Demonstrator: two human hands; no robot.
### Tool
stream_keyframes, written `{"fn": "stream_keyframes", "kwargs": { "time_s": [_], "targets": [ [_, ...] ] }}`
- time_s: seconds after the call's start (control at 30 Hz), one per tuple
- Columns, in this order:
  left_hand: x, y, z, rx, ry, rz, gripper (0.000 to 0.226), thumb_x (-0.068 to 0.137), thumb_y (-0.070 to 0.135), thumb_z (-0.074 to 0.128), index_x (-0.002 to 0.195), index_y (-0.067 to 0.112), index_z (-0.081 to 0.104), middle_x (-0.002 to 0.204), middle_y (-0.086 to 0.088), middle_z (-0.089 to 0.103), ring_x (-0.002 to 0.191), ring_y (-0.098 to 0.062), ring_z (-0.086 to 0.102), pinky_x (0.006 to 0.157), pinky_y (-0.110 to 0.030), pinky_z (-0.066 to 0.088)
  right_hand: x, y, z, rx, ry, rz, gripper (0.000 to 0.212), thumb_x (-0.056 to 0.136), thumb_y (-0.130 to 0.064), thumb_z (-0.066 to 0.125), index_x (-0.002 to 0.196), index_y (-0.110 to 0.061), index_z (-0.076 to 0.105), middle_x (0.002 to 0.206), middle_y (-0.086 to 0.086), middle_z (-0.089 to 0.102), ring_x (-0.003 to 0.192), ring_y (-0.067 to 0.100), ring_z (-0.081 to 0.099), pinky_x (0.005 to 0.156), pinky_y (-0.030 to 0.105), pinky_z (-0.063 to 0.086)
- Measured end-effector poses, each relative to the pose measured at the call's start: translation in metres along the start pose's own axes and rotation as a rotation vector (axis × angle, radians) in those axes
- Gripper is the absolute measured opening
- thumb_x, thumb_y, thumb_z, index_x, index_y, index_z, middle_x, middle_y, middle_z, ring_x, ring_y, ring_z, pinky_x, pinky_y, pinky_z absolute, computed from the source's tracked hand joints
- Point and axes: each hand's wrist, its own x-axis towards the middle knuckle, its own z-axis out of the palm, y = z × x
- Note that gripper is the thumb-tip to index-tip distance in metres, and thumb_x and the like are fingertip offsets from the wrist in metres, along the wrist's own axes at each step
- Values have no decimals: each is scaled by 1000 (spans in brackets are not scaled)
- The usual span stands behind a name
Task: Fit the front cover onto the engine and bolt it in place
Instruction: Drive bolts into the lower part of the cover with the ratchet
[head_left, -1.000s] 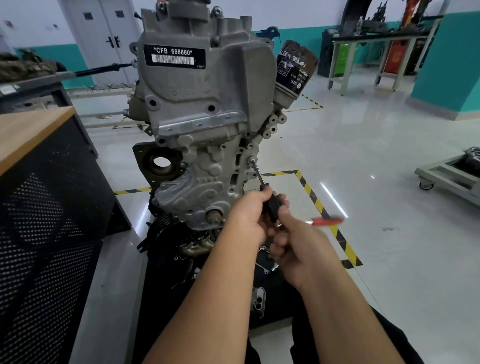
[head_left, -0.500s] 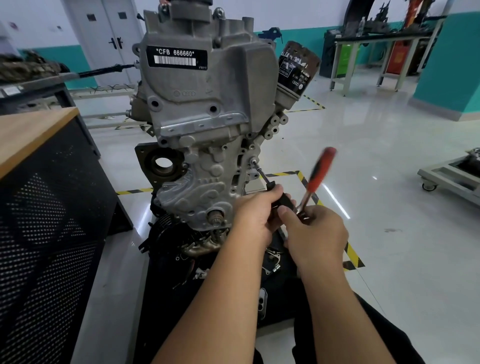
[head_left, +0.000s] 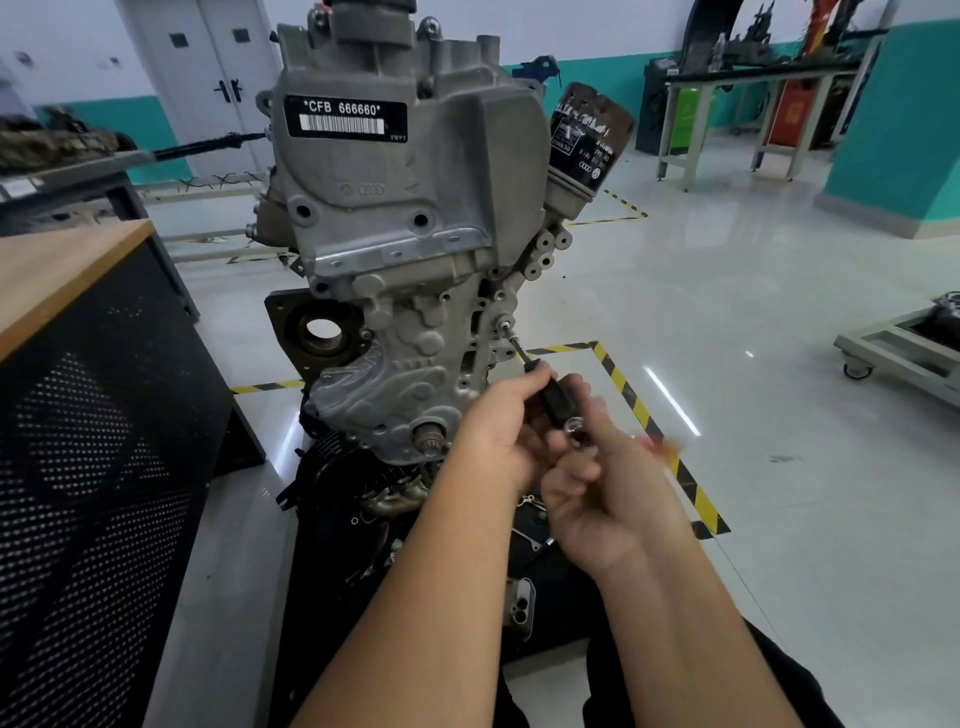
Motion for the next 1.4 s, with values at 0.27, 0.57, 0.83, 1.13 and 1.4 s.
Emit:
{"fn": "stream_keyframes", "kwargs": {
  "time_s": [0.27,0.57,0.83,1.13,1.4],
  "targets": [
    [-4,-1,7,16,3,33,19,98,25,65,96,6,63,73,-9,65,59,-21,63,68,-33,62,8,1,-2,-724,273,-519,23,83,-31,83,67,-18,73,62,3,71,52,20,65,53,33,57],
    [-4,-1,8,25,-50,-21,19,102,25,59,95,8,64,72,-7,69,51,-17,62,49,-23,53,10,-4,2,-569,276,-458,18,80,-27,84,71,-18,71,58,-4,68,50,7,61,56,21,53],
    [-2,-3,8,-80,-26,20,16,103,10,55,95,-2,63,74,-11,70,58,-21,70,51,-28,59,13,-19,1,-434,259,-371,15,88,-20,78,83,-7,73,61,4,69,54,22,66,56,36,57],
    [0,-2,1,-55,14,24,17,103,5,52,101,-4,67,83,-16,74,76,-27,71,62,-35,62,12,-21,-8,-769,266,-420,17,90,-16,75,79,-6,66,55,3,64,41,16,59,50,35,56],
    [-7,-1,4,5,30,-12,26,108,23,47,94,7,62,70,-7,73,42,-20,64,35,-20,43,17,-4,-7,-268,180,-113,10,95,-14,69,91,-6,73,56,5,66,49,13,58,46,26,54]
  ]
}}
